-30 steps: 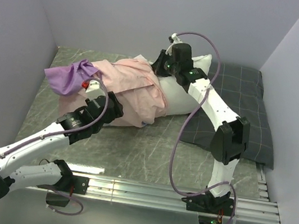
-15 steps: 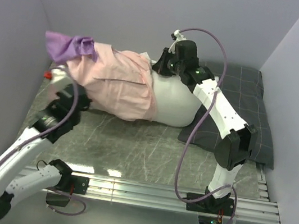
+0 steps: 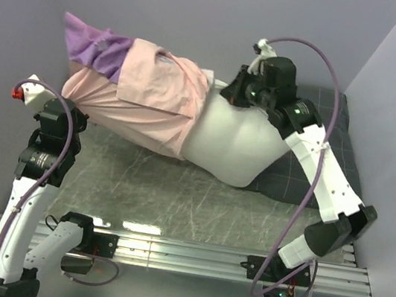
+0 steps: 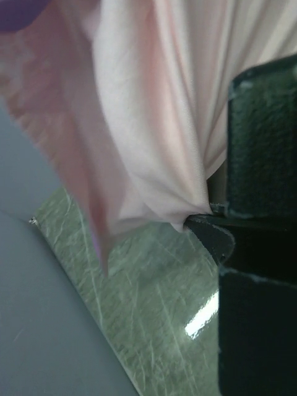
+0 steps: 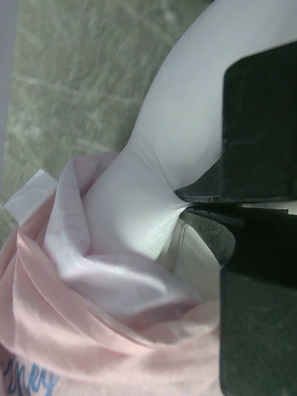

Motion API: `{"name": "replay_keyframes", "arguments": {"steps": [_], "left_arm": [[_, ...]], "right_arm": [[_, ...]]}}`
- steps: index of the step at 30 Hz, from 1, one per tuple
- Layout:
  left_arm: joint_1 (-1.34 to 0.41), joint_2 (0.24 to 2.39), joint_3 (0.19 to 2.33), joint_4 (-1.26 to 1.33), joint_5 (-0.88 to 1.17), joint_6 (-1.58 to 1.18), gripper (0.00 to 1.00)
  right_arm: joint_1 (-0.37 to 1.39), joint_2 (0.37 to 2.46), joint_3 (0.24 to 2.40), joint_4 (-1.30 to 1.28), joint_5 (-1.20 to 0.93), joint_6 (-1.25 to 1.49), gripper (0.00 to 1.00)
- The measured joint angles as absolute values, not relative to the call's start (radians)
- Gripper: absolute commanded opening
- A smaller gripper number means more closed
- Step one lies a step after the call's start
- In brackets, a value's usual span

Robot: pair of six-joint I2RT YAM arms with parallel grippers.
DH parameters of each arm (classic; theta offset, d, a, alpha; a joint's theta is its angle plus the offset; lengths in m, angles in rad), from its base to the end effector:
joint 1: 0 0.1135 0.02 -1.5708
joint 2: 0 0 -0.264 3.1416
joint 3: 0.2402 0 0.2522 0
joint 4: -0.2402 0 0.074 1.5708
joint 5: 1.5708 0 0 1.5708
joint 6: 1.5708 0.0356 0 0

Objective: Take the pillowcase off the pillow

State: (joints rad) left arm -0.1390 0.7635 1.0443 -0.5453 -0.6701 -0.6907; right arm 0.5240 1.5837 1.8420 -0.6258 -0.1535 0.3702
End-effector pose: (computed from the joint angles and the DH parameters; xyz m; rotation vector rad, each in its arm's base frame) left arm 0.1480 0.0016 0.3949 -0.9079 1.5278 0.0176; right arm 0.2975 0.1782 0.4588 -0.2594 1.9900 0.7338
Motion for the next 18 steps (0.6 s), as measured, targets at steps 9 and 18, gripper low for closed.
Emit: {"name": "replay_keyframes", "arguments": {"steps": [9, 18], "left_arm": [[-0.045, 0.780, 0.968, -0.537, -0.383, -0.675, 0.00], [-0.014, 0.831, 0.847, -0.457, -0.295, -0.677, 0.00]], "right_arm": [[0.408, 1.602, 1.660, -0.615, -0.172, 0.369, 0.16], [0.432, 1.678, 1.662, -0.535, -0.032, 0.289, 0.74]]}}
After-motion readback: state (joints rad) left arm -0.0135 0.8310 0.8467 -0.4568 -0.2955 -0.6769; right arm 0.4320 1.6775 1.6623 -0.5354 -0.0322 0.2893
